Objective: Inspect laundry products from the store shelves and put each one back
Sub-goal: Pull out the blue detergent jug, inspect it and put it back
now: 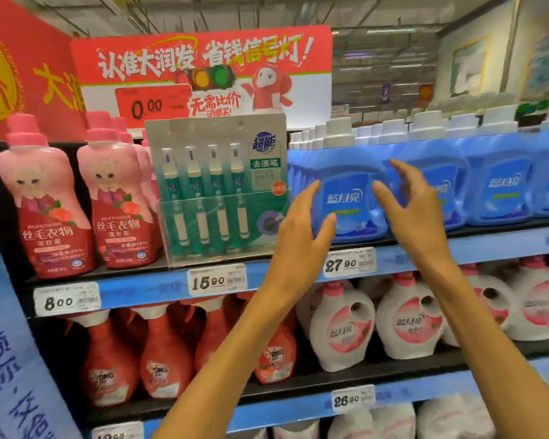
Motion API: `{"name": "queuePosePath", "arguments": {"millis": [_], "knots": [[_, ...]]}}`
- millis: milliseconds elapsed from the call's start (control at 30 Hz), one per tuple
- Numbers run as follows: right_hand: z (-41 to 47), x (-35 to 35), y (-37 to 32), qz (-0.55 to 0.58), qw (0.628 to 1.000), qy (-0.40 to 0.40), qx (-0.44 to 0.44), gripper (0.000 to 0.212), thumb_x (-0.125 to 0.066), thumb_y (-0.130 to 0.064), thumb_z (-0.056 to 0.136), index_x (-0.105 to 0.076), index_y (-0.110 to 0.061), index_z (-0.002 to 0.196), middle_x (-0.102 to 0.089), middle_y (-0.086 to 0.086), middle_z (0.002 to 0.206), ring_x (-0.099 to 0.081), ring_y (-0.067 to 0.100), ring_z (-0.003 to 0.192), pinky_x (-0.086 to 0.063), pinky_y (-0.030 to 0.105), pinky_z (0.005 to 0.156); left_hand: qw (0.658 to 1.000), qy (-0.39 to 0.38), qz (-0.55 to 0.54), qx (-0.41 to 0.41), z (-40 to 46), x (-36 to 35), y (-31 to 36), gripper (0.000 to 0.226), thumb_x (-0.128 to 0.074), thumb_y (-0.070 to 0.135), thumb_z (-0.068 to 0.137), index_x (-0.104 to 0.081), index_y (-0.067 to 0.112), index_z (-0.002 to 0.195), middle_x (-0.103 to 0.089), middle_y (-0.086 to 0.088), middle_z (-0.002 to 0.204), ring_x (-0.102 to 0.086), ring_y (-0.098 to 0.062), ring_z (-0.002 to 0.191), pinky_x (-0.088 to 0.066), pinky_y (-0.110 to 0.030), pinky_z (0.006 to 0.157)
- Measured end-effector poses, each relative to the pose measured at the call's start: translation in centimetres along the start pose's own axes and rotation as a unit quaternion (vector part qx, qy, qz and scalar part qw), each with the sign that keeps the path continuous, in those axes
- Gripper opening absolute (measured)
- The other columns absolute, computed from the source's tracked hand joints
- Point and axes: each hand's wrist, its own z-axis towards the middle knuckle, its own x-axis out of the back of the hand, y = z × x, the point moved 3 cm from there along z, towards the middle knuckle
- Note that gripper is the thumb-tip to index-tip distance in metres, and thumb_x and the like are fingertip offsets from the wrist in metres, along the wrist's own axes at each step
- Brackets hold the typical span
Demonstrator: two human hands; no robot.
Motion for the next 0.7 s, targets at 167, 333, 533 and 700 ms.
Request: {"name": "queuePosePath", "arguments": {"millis": [167,333,533,700], "knots": [[0.4,-0.7,1.9,-0.030,0.997,-0.071,-0.010,0.054,-0.050,-0.025,0.098,-0.032,-0.006,0.146,-0.043,0.008,0.146,-0.041,0.016,0.131,-0.033,0.023,0.106,0.996,0.033,0.020,0.077,1.7,-4.1,-1.3,0.065,-0.048,0.015,0.099,-0.010,0.005,0.150,-0.013,-0.012,0.159,-0.013,-0.021,0.147,-0.011,-0.028,0.119],[1.0,-0.8,3.3,0.061,0.995,-0.079,-0.024,0.033,-0.050,-0.023,0.099,-0.050,-0.007,0.128,-0.064,0.003,0.108,-0.060,0.014,0.097,-0.046,0.013,0.080,0.985,0.114,-0.040,0.121,2.3,-4.9,-2.3,0.050,-0.042,0.015,0.101,-0.025,0.007,0.147,-0.041,-0.014,0.145,-0.041,-0.025,0.134,-0.036,-0.044,0.110],[1.4,-0.6,3.1,0.173,0.980,-0.094,-0.030,0.027,-0.046,-0.030,0.099,-0.052,-0.009,0.115,-0.064,0.004,0.099,-0.064,0.012,0.091,-0.051,0.018,0.073,0.976,0.179,-0.082,0.088,1.6,-4.8,-1.4,0.038,-0.051,0.011,0.097,-0.043,0.005,0.134,-0.059,-0.013,0.126,-0.060,-0.016,0.112,-0.053,-0.025,0.090],[1.1,0.4,3.0,0.264,0.954,-0.128,-0.068,0.028,-0.041,-0.033,0.101,-0.056,-0.010,0.109,-0.066,-0.002,0.099,-0.065,0.006,0.092,-0.050,0.015,0.073,0.974,0.192,-0.110,0.057,-0.2,-4.8,0.0,0.042,-0.065,0.021,0.088,-0.048,0.021,0.127,-0.062,-0.008,0.123,-0.060,-0.018,0.113,-0.054,-0.034,0.090]]}}
